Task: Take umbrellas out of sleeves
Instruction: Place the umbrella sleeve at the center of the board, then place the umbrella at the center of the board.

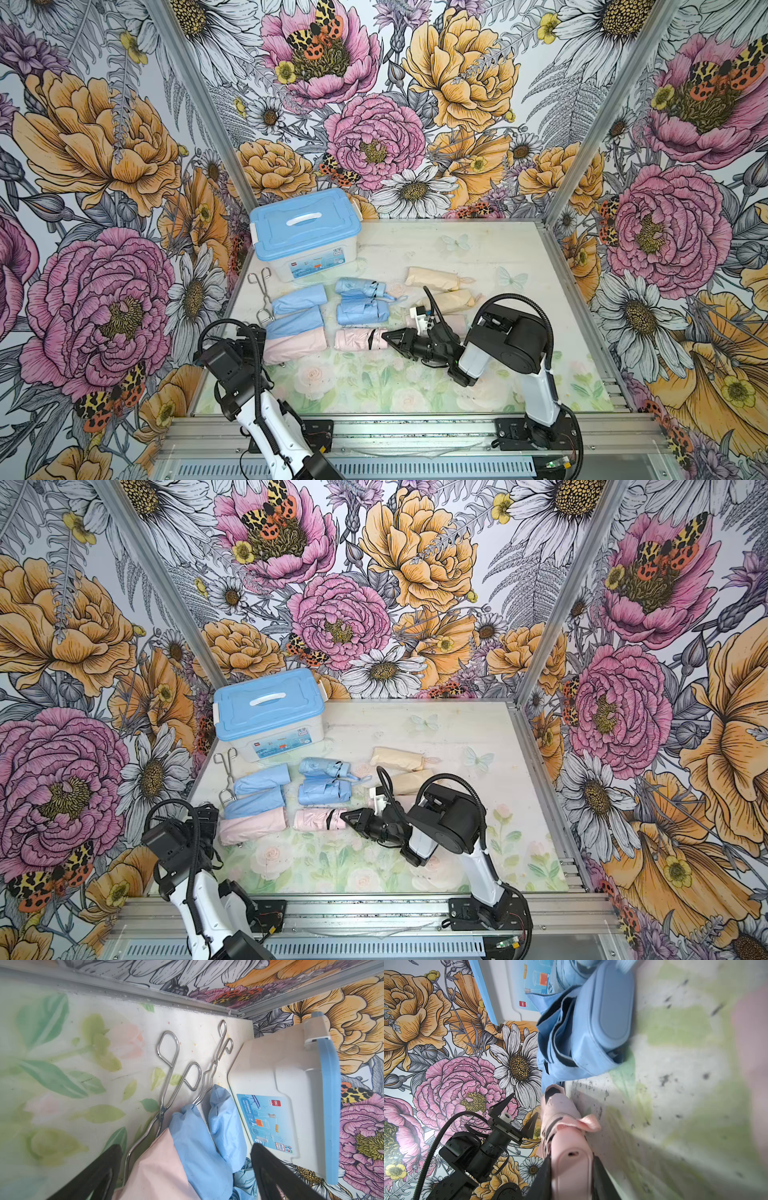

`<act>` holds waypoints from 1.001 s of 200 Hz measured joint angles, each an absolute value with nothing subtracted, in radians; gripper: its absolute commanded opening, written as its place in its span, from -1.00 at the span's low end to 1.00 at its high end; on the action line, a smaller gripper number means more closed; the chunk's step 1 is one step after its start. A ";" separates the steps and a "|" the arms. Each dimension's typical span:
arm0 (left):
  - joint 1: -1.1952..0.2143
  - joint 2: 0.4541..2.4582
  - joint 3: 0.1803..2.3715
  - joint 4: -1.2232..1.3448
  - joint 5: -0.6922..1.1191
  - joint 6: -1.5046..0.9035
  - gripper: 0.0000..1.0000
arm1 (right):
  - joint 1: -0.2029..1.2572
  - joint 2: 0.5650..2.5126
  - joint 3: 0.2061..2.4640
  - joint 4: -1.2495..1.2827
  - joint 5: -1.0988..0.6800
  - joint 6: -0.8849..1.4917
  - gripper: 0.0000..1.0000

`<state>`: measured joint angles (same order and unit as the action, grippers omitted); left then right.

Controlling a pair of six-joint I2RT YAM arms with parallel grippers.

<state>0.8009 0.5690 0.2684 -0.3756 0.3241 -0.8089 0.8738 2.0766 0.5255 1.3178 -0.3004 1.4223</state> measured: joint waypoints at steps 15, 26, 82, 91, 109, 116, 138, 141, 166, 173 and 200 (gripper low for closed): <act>0.801 0.569 0.295 -0.387 0.321 -0.802 0.98 | 0.874 2.077 0.526 1.317 -0.300 1.422 -0.59; 0.798 0.564 0.312 -0.390 0.321 -0.797 0.98 | 0.874 2.077 0.526 1.317 -0.297 1.422 -0.53; 0.705 0.565 0.384 -0.398 0.305 -0.757 0.98 | 0.879 2.072 0.525 1.287 -0.262 1.421 0.04; 0.682 0.574 0.394 -0.398 0.299 -0.750 0.98 | 0.880 2.064 0.523 1.276 -0.256 1.424 0.14; 0.640 0.593 0.412 -0.401 0.285 -0.740 0.98 | 0.880 2.041 0.518 1.259 -0.247 1.418 0.27; 0.622 0.602 0.419 -0.402 0.279 -0.733 0.98 | 0.880 2.029 0.518 1.245 -0.244 1.414 0.30; 0.571 0.627 0.440 -0.403 0.263 -0.720 0.98 | 0.885 1.969 0.518 1.148 -0.226 1.382 0.37; 0.564 0.631 0.442 -0.404 0.260 -0.717 0.98 | 0.886 1.958 0.518 1.132 -0.224 1.375 0.38; 0.506 0.655 0.459 -0.405 0.250 -0.698 0.98 | 0.898 1.847 0.523 0.991 -0.201 1.319 0.41; 0.492 0.662 0.464 -0.405 0.249 -0.696 0.98 | 0.899 1.817 0.528 0.954 -0.194 1.306 0.42; 0.448 0.670 0.473 -0.408 0.249 -0.688 0.98 | 0.905 1.731 0.555 0.825 -0.167 1.268 0.44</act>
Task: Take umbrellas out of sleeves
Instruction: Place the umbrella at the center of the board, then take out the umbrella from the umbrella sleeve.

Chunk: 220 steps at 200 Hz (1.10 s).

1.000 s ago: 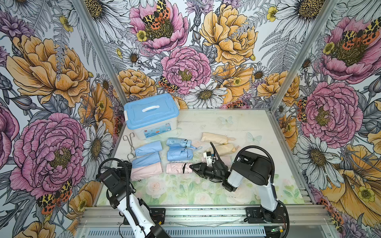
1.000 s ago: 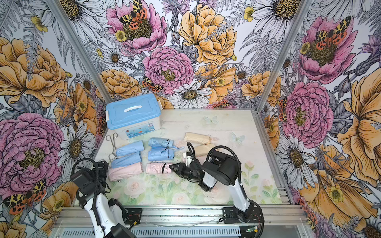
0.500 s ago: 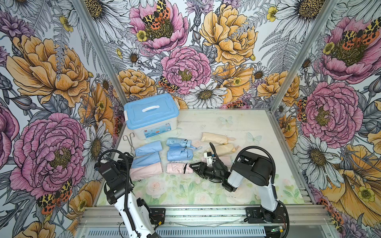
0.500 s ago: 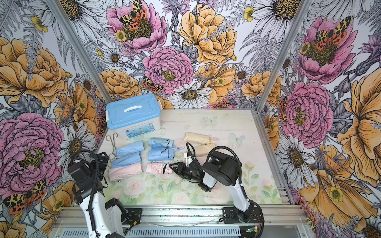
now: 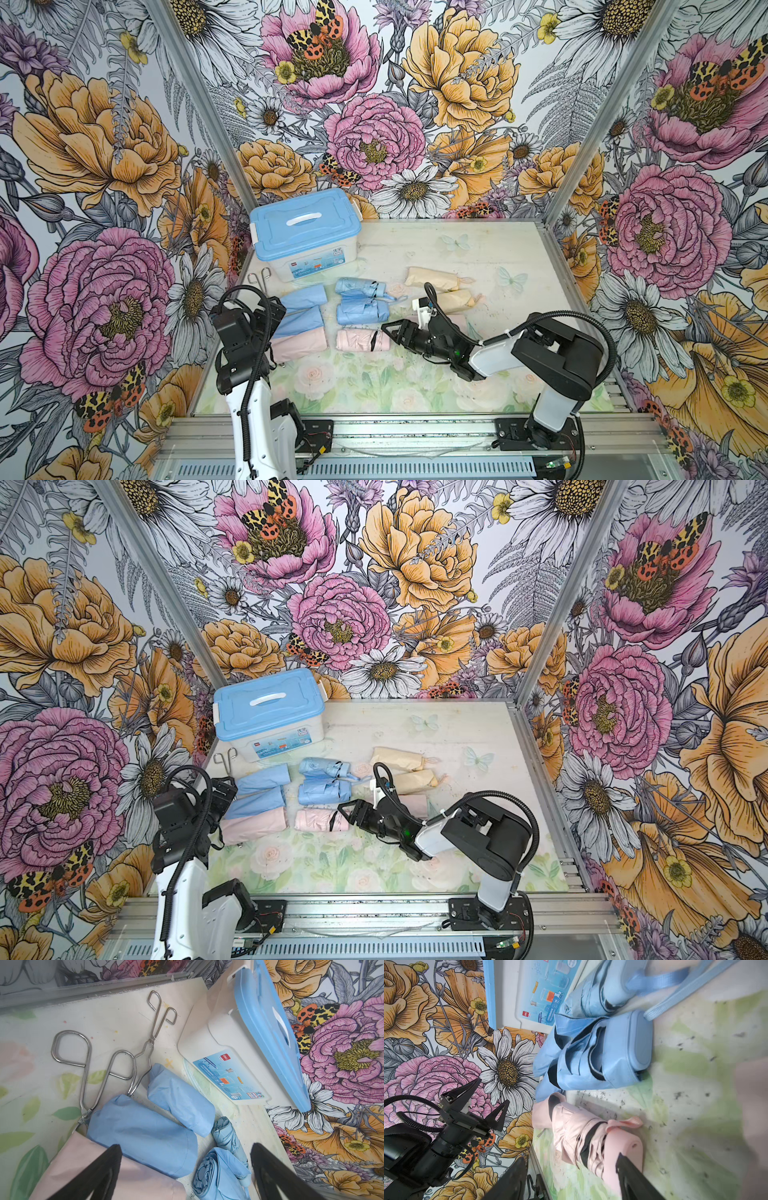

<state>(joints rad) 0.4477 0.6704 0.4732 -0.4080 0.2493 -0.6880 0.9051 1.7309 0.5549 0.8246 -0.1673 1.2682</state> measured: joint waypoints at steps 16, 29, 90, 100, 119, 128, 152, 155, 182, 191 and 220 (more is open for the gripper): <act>0.426 0.672 0.478 -0.409 0.250 -0.688 0.98 | 0.910 1.684 0.577 0.738 -0.150 1.241 0.45; 0.408 0.678 0.487 -0.410 0.250 -0.686 0.98 | 0.916 1.640 0.594 0.666 -0.132 1.214 0.45; 0.271 0.724 0.552 -0.403 0.264 -0.670 0.98 | 0.911 1.421 0.724 0.354 -0.046 1.026 0.47; 0.229 0.746 0.562 -0.391 0.270 -0.669 0.98 | 0.900 1.404 0.743 0.318 -0.046 0.991 0.47; 0.146 0.795 0.583 -0.360 0.274 -0.669 0.98 | 0.859 1.385 0.756 0.263 -0.051 0.942 0.47; 0.103 0.823 0.596 -0.344 0.275 -0.668 0.96 | 0.834 1.379 0.757 0.234 -0.056 0.920 0.46; -0.003 0.908 0.635 -0.294 0.278 -0.662 0.93 | 0.756 1.349 0.757 0.141 -0.070 0.859 0.46; -0.014 0.919 0.641 -0.290 0.278 -0.662 0.92 | 0.746 1.344 0.757 0.130 -0.072 0.851 0.46; -0.114 1.031 0.715 -0.241 0.281 -0.662 0.89 | 0.652 1.295 0.769 0.047 -0.104 0.793 0.46; -0.144 1.065 0.742 -0.228 0.281 -0.662 0.88 | 0.620 1.283 0.772 0.036 -0.123 0.780 0.46; -0.234 1.181 0.825 -0.173 0.282 -0.663 0.84 | 0.512 1.262 0.773 0.004 -0.187 0.745 0.47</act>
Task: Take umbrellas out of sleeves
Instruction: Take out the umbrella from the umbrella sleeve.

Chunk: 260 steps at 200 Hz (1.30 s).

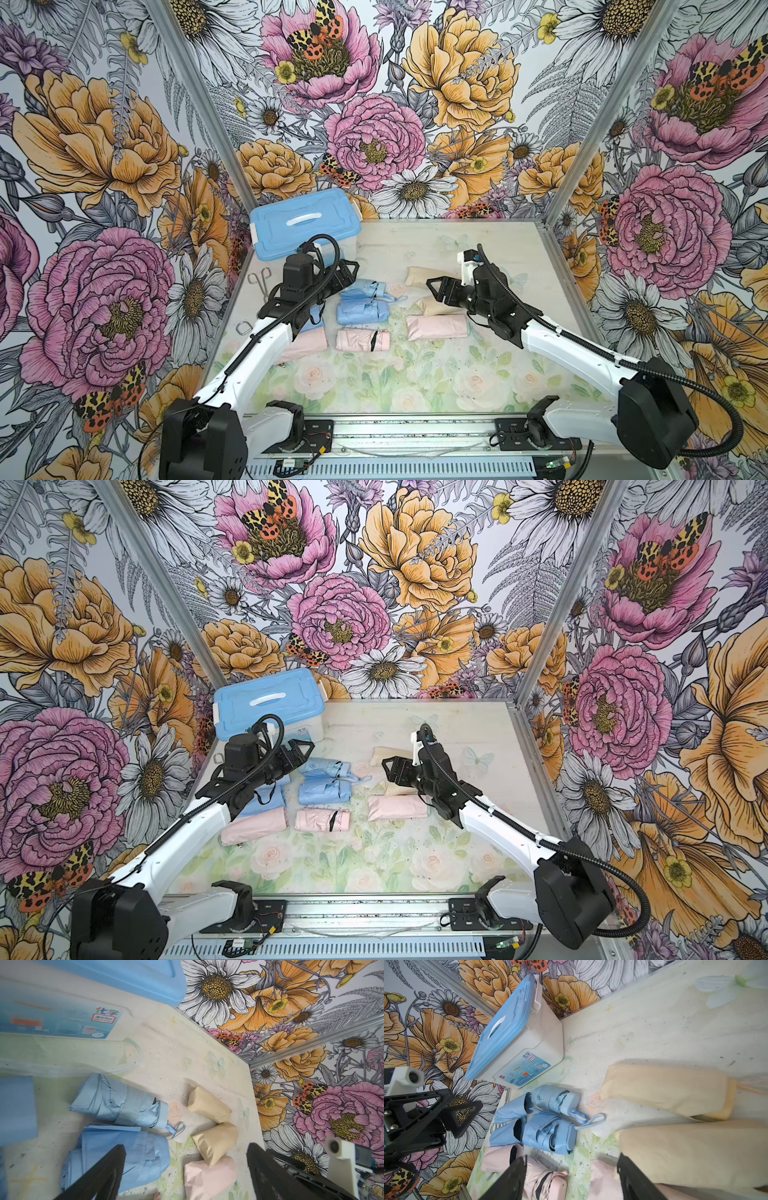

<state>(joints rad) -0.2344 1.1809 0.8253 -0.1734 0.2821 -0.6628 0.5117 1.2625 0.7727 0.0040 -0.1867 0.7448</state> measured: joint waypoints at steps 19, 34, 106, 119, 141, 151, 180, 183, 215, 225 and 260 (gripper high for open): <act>-0.282 1.257 0.873 -0.149 0.284 -0.663 0.81 | 0.450 1.263 0.773 -0.013 -0.228 0.730 0.49; -0.313 1.326 0.914 -0.130 0.289 -0.664 0.78 | 0.403 1.265 0.773 -0.020 -0.258 0.716 0.55; -0.427 1.655 1.111 -0.070 0.338 -0.692 0.63 | 0.172 1.322 0.780 -0.043 -0.376 0.663 0.58; -0.442 1.708 1.141 -0.059 0.344 -0.701 0.62 | 0.140 1.345 0.791 -0.044 -0.395 0.656 0.59; -0.461 1.789 1.188 -0.053 0.350 -0.710 0.57 | 0.101 1.376 0.801 -0.045 -0.425 0.647 0.61; -0.469 1.828 1.213 -0.048 0.353 -0.713 0.54 | 0.086 1.382 0.801 -0.046 -0.438 0.645 0.61; -0.489 1.945 1.288 -0.047 0.353 -0.720 0.43 | 0.049 1.383 0.801 -0.048 -0.464 0.638 0.61; -0.490 1.958 1.297 -0.049 0.353 -0.722 0.42 | 0.046 1.383 0.801 -0.048 -0.466 0.638 0.62; -0.501 2.059 1.377 -0.073 0.352 -0.722 0.32 | 0.025 1.381 0.796 -0.047 -0.482 0.634 0.61; -0.502 2.076 1.389 -0.082 0.352 -0.715 0.30 | 0.022 1.381 0.789 -0.048 -0.488 0.634 0.61; -0.502 2.111 1.420 -0.116 0.345 -0.698 0.12 | 0.018 1.381 0.759 -0.049 -0.497 0.634 0.61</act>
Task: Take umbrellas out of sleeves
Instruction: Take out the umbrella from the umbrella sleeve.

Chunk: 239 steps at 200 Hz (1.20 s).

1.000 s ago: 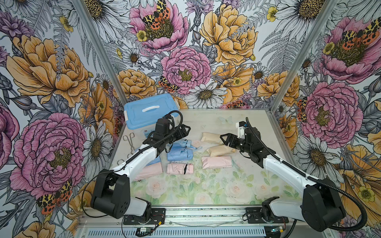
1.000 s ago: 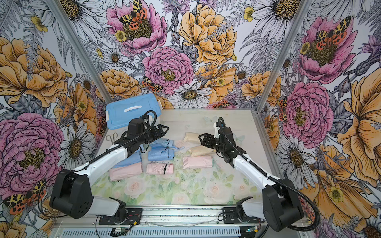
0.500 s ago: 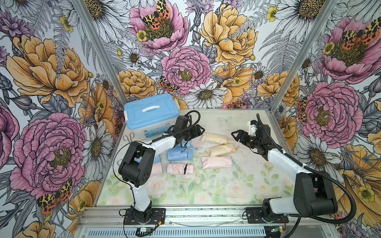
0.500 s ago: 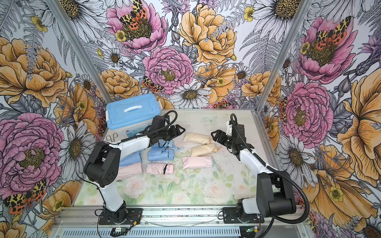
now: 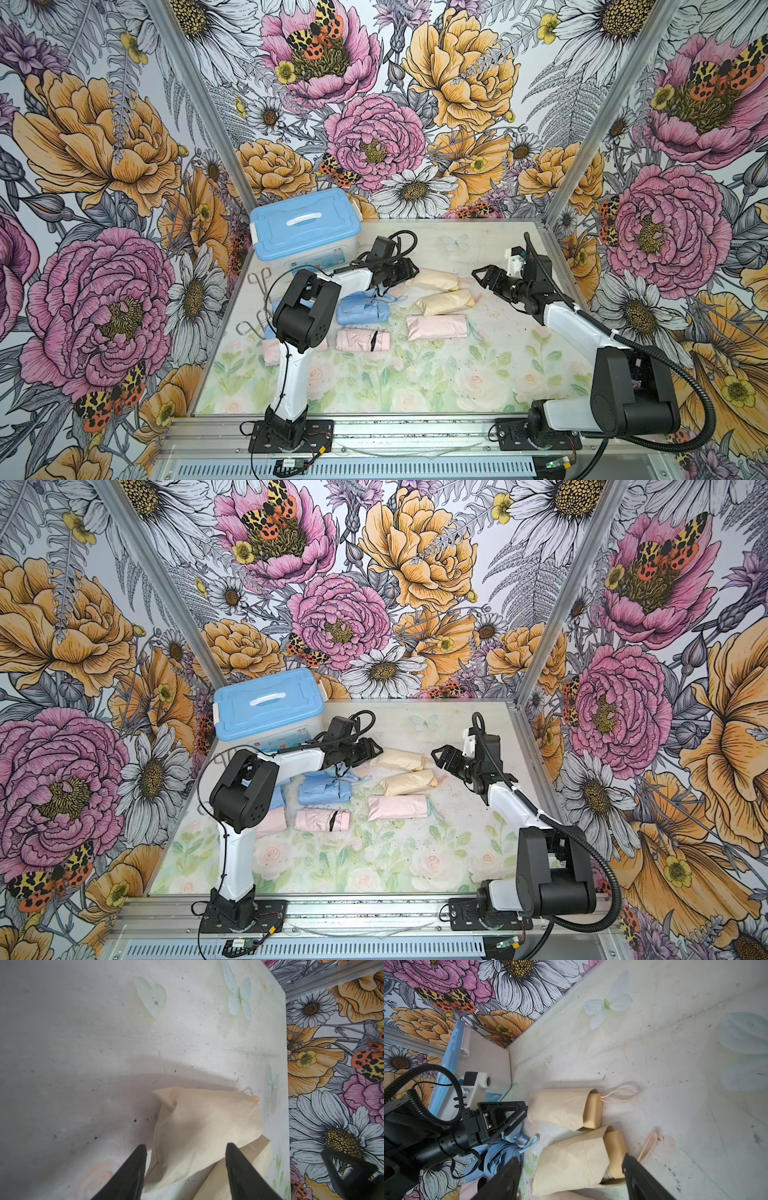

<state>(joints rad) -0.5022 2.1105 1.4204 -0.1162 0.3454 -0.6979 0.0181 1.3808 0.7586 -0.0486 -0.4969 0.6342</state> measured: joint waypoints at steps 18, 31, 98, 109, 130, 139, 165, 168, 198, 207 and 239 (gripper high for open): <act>-0.506 2.125 1.433 -0.120 0.345 -0.693 -0.10 | 0.015 1.381 0.755 -0.047 -0.503 0.634 0.61; -0.509 2.134 1.439 -0.124 0.346 -0.690 -0.23 | 0.013 1.382 0.755 -0.041 -0.504 0.634 0.59; -0.511 2.143 1.440 -0.122 0.340 -0.700 -0.76 | 0.011 1.484 0.757 -0.014 -0.526 0.635 0.41; -0.510 2.143 1.439 -0.122 0.336 -0.701 -0.80 | 0.012 1.515 0.761 -0.010 -0.530 0.635 0.36; -0.510 2.141 1.428 -0.111 0.329 -0.699 -0.86 | 0.012 1.578 0.791 -0.007 -0.539 0.635 0.27; -0.509 2.140 1.422 -0.105 0.327 -0.700 -0.90 | 0.012 1.607 0.812 -0.005 -0.543 0.634 0.24; -0.508 2.134 1.406 -0.091 0.321 -0.700 -0.96 | 0.012 1.678 0.875 0.006 -0.559 0.634 0.17; -0.508 2.134 1.404 -0.089 0.321 -0.700 -0.96 | 0.012 1.686 0.881 0.008 -0.562 0.634 0.17; -0.507 2.128 1.389 -0.077 0.315 -0.700 -0.98 | 0.013 1.751 0.932 0.027 -0.593 0.634 0.15; -0.506 2.128 1.384 -0.076 0.314 -0.700 -0.99 | 0.015 1.765 0.939 0.033 -0.601 0.634 0.14; -0.506 2.128 1.380 -0.073 0.310 -0.700 -1.00 | 0.023 1.811 0.947 0.053 -0.636 0.635 0.11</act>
